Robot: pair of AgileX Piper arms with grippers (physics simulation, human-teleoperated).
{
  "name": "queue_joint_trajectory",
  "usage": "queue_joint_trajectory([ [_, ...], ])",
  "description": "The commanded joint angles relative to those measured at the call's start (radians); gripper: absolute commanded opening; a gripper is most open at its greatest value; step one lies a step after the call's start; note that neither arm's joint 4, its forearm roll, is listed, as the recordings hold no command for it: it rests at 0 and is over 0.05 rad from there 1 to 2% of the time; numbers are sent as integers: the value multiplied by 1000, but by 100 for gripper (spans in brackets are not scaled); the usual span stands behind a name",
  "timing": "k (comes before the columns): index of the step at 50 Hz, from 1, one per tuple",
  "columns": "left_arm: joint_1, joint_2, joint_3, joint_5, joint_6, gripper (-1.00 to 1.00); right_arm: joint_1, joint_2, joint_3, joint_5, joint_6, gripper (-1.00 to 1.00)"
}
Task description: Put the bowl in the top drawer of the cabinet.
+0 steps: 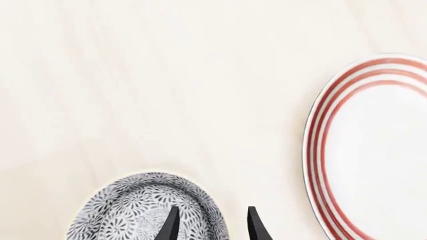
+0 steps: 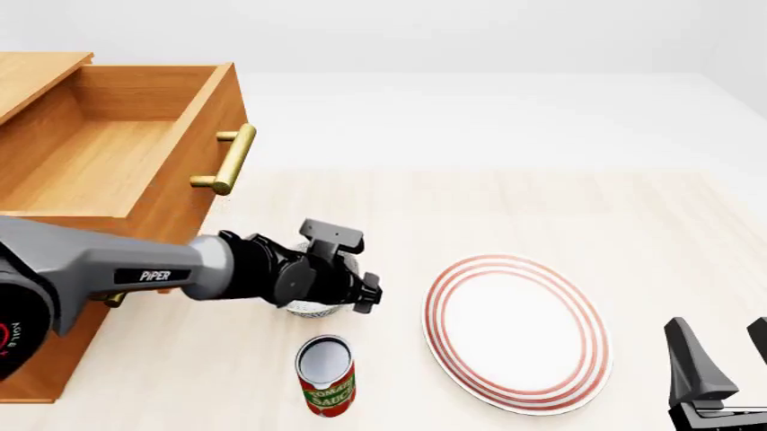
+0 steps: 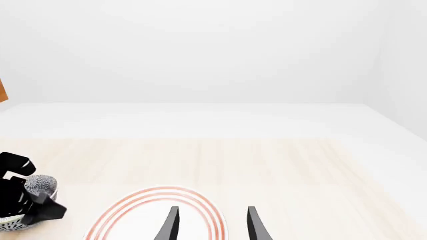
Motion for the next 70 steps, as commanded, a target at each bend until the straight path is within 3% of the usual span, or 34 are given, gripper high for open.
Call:
queue_joint_trajectory([
  [1, -6, 21, 7, -18, -12, 100, 0, 0, 0, 0, 0, 100],
  [6, -6, 28, 3, -20, -12, 100, 0, 0, 0, 0, 0, 100],
  [7, 0, 25, 3, -23, -8, -100, 0, 0, 0, 0, 0, 100],
  [23, -24, -5, 16, -3, -23, -100, 0, 0, 0, 0, 0, 100],
  [43, -48, -130, -36, 98, 19, -100, 0, 0, 0, 0, 0, 100],
  [62, -71, -274, -231, 306, 147, -100, 0, 0, 0, 0, 0, 100],
  [70, -87, -315, -399, 445, 232, -100, 0, 0, 0, 0, 0, 100],
])
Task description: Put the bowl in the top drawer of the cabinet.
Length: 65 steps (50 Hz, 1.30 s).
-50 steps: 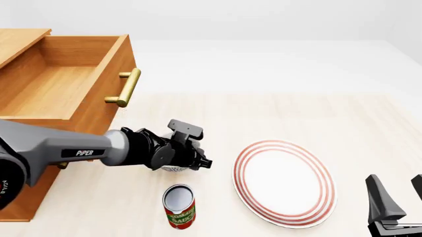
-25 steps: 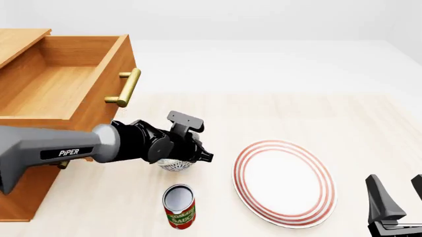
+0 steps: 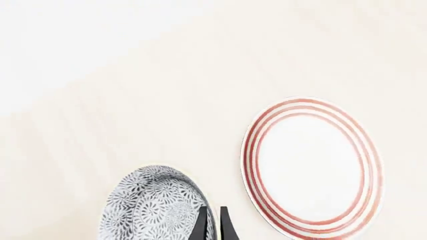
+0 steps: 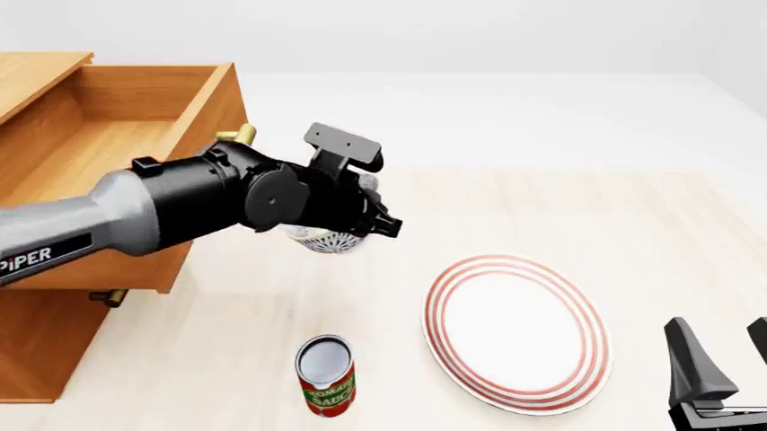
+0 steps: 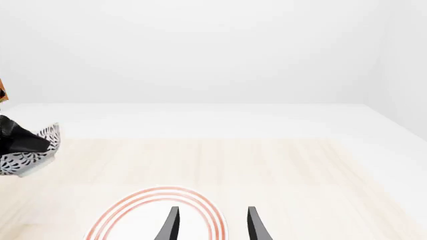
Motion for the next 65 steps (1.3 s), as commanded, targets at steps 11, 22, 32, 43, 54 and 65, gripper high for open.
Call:
queue_joint_trajectory([
  [11, -42, -78, -334, 270, 173, -100, 0, 0, 0, 0, 0, 100],
  [22, -70, -90, -461, 354, 235, -100, 0, 0, 0, 0, 0, 100],
  [32, -53, -73, -639, 464, 321, -100, 0, 0, 0, 0, 0, 100],
  [43, -6, -68, -708, 518, 443, -100, 0, 0, 0, 0, 0, 100],
  [54, 96, -81, -724, 550, 517, -100, 0, 0, 0, 0, 0, 100],
  [65, 186, -116, -774, 609, 548, -100, 0, 0, 0, 0, 0, 100],
])
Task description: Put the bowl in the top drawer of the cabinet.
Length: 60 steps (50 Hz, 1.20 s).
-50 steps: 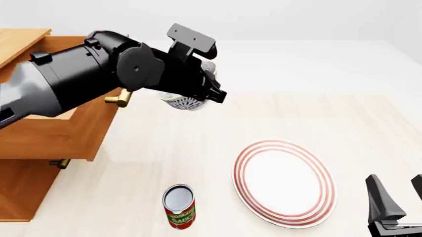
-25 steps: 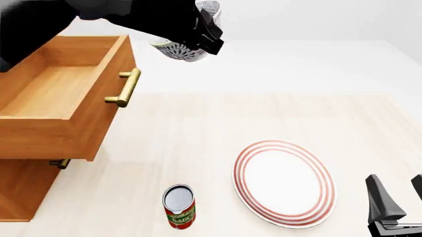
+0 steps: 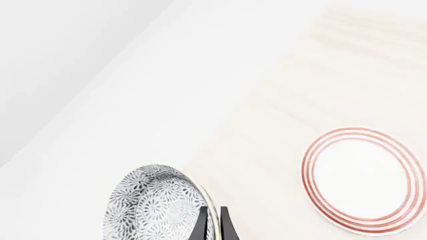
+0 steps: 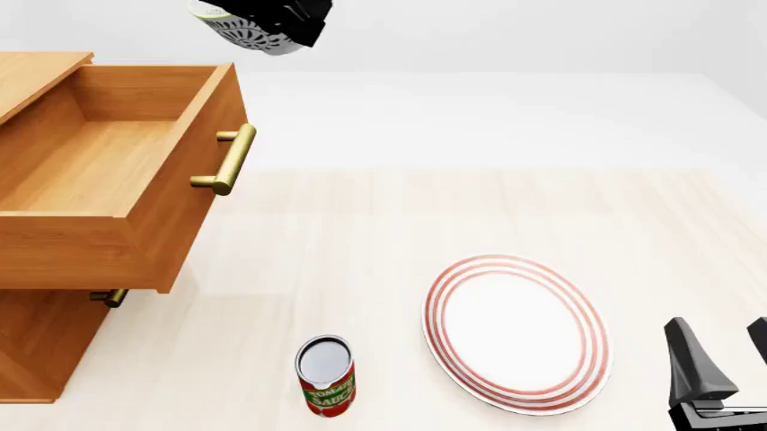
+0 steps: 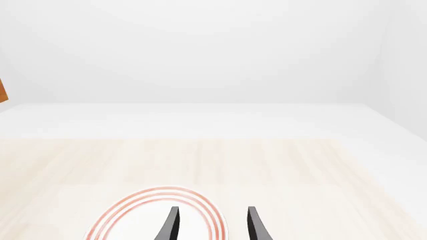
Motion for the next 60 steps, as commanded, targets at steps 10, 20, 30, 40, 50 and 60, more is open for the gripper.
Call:
queue_joint_trajectory([
  [10, 193, -115, 46, 28, 54, -100, 0, 0, 0, 0, 0, 100],
  [20, 272, -186, 161, -12, 39, -100, 0, 0, 0, 0, 0, 100],
  [30, 346, -241, 298, -95, 37, -100, 0, 0, 0, 0, 0, 100],
  [40, 406, -264, 389, -149, 8, -100, 0, 0, 0, 0, 0, 100],
  [50, 436, -290, 476, -189, 0, -100, 0, 0, 0, 0, 0, 100],
  [60, 441, -292, 566, -244, -7, -100, 0, 0, 0, 0, 0, 100],
])
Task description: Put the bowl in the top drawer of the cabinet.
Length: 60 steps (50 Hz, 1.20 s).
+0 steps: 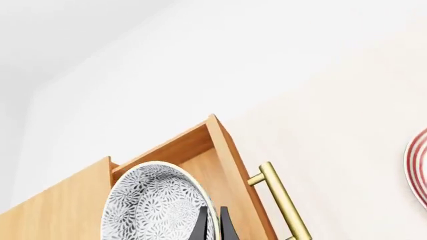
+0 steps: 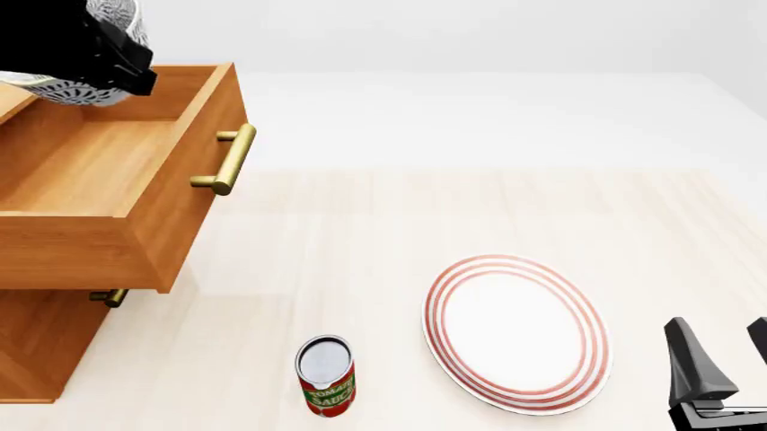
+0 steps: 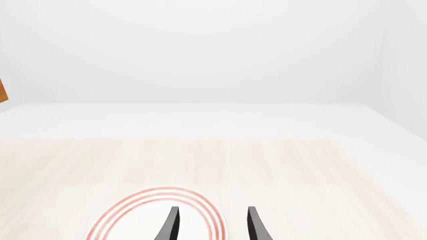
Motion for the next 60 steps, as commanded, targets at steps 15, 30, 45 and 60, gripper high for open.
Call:
queue_joint_trajectory([
  [15, 73, -29, 143, -80, 12, -100, 0, 0, 0, 0, 0, 100],
  [30, 95, -29, 198, -121, 22, -100, 0, 0, 0, 0, 0, 100],
  [45, 131, -30, 261, -170, 25, -100, 0, 0, 0, 0, 0, 100],
  [60, 135, -11, 323, -220, 23, -100, 0, 0, 0, 0, 0, 100],
])
